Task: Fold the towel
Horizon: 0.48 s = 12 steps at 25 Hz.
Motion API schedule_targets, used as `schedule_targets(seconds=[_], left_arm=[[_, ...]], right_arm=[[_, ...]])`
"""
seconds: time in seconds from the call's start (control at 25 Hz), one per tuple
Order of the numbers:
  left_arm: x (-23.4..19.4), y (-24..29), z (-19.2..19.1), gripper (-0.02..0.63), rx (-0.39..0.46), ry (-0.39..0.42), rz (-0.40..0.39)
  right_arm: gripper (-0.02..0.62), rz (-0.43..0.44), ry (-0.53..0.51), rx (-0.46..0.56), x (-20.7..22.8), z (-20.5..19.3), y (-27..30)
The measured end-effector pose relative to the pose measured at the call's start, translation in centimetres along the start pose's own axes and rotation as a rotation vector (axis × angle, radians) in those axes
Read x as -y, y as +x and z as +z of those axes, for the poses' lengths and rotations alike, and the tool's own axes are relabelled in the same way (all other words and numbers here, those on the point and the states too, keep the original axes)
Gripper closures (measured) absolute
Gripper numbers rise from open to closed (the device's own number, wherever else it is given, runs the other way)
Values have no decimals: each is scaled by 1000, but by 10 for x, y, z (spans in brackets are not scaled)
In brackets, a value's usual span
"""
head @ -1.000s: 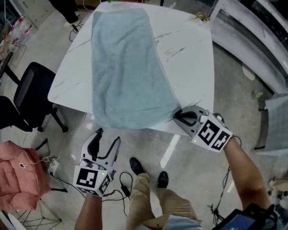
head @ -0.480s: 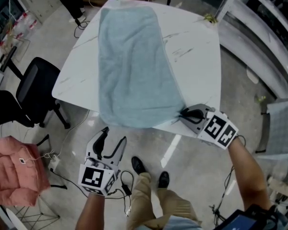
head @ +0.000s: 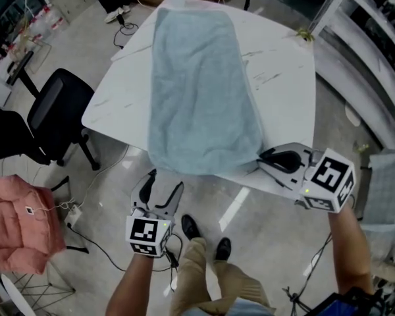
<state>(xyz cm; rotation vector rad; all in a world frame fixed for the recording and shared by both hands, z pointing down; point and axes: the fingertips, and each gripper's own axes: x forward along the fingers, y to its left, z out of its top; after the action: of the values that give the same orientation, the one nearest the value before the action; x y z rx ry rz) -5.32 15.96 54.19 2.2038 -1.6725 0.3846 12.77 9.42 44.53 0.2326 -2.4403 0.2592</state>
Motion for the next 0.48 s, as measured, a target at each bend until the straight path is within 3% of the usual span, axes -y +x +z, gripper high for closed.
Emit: schedule_targets(seconds=[0.12,0.2,0.28,0.4,0.48], left_arm=[[-6,-2,-9,291,14,-133,-17],[-4,-1,-12,276,15,-178,-43],[-6,2,-16,258,4,-196,-55],[-11,11,-22,232,-14,-180,-65],[-12,18,-25,202,3,-221,-116]], right_arm=[[566,-13,-153,-89,-4,-9,1],[566,-23,-305,-198,-8,-31,6],[566,-14,-391,-249,-11,-51,15],[566,11,-335,-228,-14,-56,21],[566,15,-307,-209,-14,-53,22]])
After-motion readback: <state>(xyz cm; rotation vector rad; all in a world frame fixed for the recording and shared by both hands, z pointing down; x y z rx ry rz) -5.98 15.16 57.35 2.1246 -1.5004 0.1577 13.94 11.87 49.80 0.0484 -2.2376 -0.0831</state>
